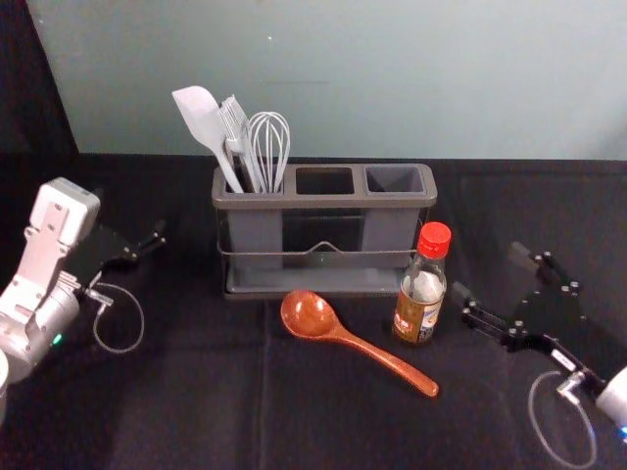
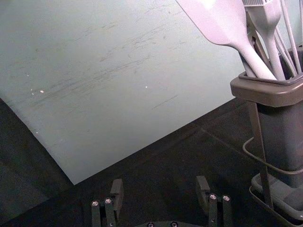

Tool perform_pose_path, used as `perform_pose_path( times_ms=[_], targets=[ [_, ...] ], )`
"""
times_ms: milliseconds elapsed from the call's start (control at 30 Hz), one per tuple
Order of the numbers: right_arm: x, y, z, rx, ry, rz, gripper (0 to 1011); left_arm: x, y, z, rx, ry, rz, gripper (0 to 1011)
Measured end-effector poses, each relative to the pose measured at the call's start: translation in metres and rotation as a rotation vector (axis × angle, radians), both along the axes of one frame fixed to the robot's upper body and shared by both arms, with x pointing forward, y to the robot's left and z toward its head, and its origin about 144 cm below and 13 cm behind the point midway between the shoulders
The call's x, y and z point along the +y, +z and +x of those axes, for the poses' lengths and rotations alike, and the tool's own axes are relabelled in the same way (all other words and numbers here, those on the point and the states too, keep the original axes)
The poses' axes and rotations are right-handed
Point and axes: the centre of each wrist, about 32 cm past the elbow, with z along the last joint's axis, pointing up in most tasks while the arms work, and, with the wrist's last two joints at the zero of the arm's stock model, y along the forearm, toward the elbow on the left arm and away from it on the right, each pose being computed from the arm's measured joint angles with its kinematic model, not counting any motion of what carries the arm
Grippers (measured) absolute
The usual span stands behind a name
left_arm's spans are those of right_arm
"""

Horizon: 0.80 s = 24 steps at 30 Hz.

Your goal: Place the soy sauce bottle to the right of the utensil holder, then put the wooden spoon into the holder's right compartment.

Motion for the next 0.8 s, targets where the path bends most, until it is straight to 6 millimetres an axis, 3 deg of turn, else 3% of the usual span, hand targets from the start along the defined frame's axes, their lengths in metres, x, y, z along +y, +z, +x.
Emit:
perform_pose_path(
  times_ms=[800],
  targets=[
    [0.042, -0.004, 0.043, 0.014, 0.044, 0.045, 1002, 0.000, 0.000, 0.000, 0.000, 0.000, 0.000, 1005]
  ],
)
